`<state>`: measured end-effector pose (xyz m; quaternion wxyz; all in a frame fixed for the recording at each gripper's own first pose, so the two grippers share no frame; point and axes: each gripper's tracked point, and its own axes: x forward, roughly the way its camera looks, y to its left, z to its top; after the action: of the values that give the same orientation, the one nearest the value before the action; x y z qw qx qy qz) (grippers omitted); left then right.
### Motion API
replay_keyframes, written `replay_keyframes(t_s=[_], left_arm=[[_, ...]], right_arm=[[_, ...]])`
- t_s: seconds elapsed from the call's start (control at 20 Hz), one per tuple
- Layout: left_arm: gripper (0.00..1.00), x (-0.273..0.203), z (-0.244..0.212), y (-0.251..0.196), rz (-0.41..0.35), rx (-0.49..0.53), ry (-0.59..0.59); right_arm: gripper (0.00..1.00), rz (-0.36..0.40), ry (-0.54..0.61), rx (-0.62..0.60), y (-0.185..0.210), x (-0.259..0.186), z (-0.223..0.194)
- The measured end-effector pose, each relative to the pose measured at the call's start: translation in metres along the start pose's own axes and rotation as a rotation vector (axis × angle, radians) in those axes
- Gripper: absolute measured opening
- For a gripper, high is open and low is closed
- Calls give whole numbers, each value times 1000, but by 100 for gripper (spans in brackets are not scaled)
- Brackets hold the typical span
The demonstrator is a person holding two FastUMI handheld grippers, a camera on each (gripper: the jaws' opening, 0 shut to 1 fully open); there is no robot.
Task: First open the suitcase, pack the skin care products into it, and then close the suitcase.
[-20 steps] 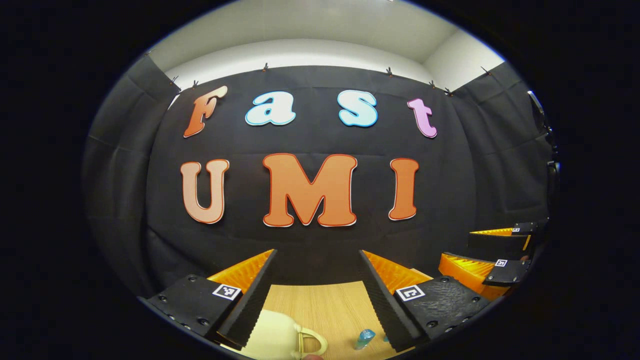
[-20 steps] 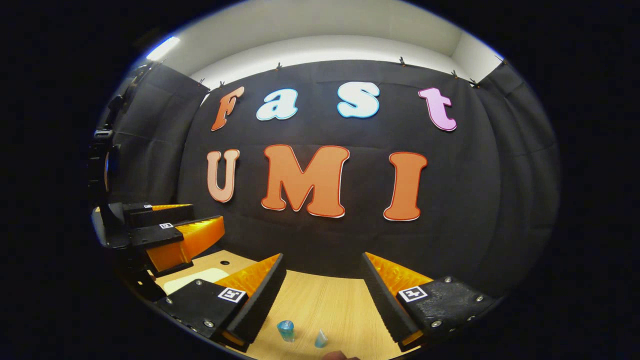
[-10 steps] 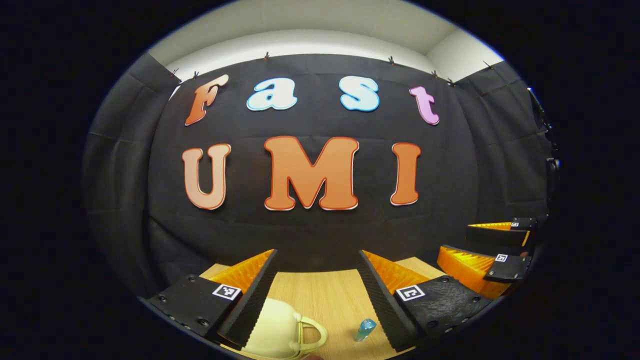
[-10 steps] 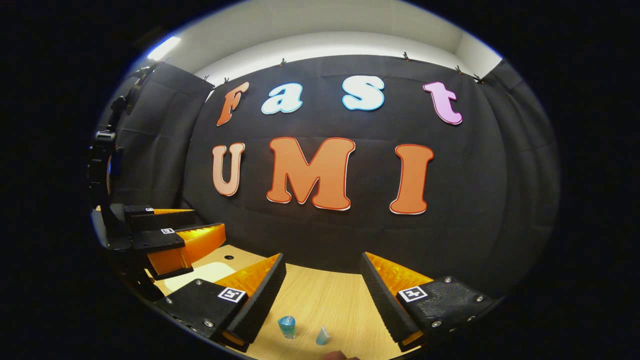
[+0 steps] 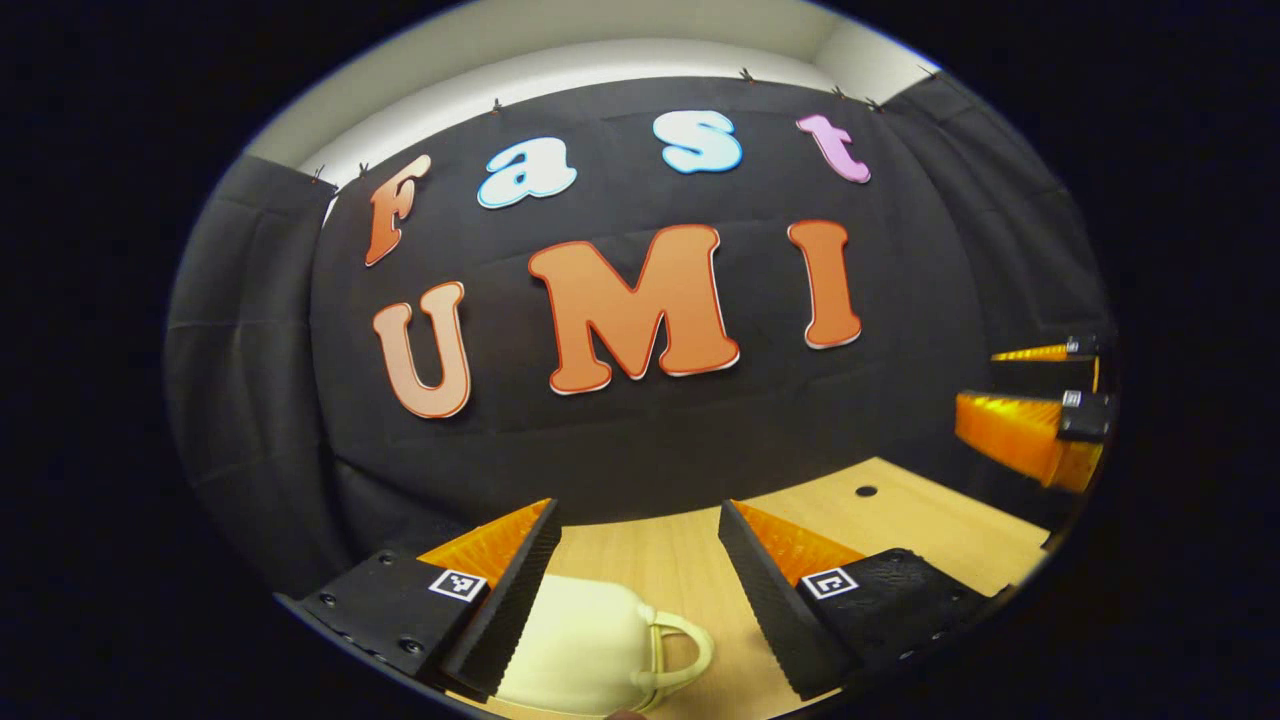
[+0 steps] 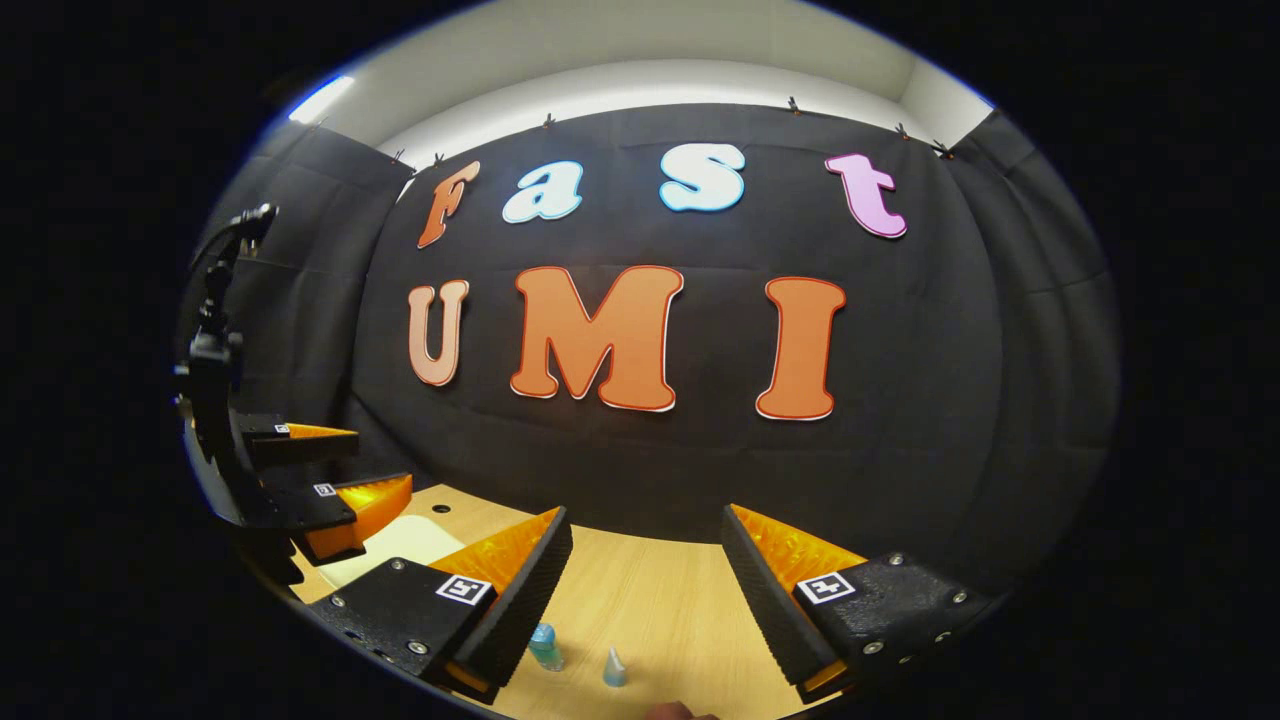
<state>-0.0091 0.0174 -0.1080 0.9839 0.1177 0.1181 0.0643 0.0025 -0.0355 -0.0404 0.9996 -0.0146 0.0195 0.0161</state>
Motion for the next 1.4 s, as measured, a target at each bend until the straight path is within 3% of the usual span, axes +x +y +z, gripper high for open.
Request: replay_keyframes(t_s=[0.35, 0.6, 1.15, 1.4], left_arm=[[98, 18, -77, -21, -6, 191, 176], [99, 24, -124, -38, -48, 373, 235], [97, 19, -226, -72, -141, 567, 374], [97, 25, -248, -74, -165, 654, 410]], right_arm=[[95, -56, 29, 7, -39, 9, -25], [95, -66, 50, -4, -52, 7, -39], [95, -100, 74, 7, -78, 6, -52], [95, -97, 75, 12, -81, 6, -57]])
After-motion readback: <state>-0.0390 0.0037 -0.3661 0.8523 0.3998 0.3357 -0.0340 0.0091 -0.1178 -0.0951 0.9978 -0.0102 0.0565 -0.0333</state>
